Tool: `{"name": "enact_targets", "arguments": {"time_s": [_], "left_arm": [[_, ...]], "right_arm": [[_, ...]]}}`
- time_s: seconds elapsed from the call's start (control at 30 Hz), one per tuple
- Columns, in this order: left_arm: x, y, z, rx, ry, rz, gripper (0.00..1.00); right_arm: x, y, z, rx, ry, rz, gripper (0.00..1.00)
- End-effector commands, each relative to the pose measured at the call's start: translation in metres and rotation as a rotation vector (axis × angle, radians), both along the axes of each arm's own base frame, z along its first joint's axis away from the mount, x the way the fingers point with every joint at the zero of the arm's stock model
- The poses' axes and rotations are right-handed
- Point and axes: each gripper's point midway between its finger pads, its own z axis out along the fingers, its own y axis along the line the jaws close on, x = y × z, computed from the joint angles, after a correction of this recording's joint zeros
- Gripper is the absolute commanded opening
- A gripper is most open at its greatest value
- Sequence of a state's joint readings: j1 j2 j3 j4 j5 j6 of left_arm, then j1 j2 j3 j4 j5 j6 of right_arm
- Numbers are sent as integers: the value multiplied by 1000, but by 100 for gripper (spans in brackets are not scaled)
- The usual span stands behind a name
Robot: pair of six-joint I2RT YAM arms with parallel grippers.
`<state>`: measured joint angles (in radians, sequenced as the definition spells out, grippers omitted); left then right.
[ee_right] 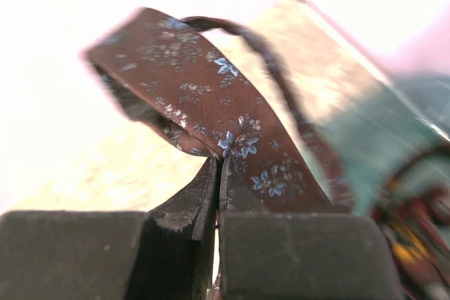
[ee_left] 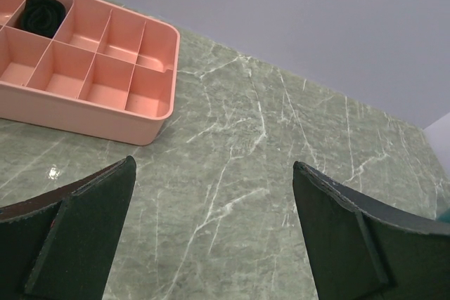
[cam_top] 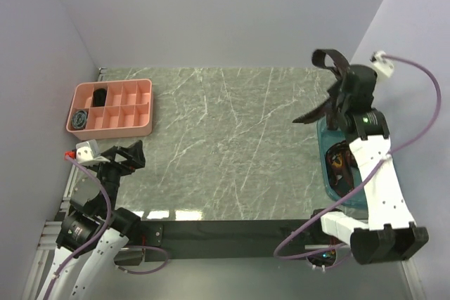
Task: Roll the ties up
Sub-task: Move the tie to the center of the board
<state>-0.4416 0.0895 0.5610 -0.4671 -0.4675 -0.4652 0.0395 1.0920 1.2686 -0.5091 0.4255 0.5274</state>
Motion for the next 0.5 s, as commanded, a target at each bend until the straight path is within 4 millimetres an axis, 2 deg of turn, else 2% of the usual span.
{"name": "enact_targets", "arguments": {"time_s": [0.0, 0.03, 0.07, 0.13, 0.23, 0.27, 0.33, 0.37, 0.43, 0.47], "left_arm": [[-1, 1, 17, -14, -50, -1, 100], [-1, 1, 17, -13, -49, 0, 99], [-1, 2, 17, -14, -50, 2, 99], [-1, 2, 17, -13, -50, 5, 100], [-2, 2, 18, -12, -53, 2, 100], [-2, 2, 18, -12, -54, 1, 99], [-1, 1, 18, -7, -54, -2, 99], [-1, -1, 18, -5, -53, -11, 99], [1, -3, 17, 0, -46, -22, 99], [2, -6, 16, 1, -38, -35, 99]], "right_arm": [[33, 43, 45, -50, -96, 192, 0], [39, 63, 48, -55, -104, 263, 0], [44, 75, 51, -67, -109, 308, 0], [56, 105, 34, -76, -67, 415, 0], [60, 159, -8, -85, 29, 590, 0], [56, 185, -36, -95, 95, 669, 0], [46, 210, -67, -110, 169, 749, 0], [36, 222, -96, -133, 235, 793, 8], [7, 265, -126, -142, 300, 932, 23], [-9, 278, -148, -135, 365, 991, 47]]}}
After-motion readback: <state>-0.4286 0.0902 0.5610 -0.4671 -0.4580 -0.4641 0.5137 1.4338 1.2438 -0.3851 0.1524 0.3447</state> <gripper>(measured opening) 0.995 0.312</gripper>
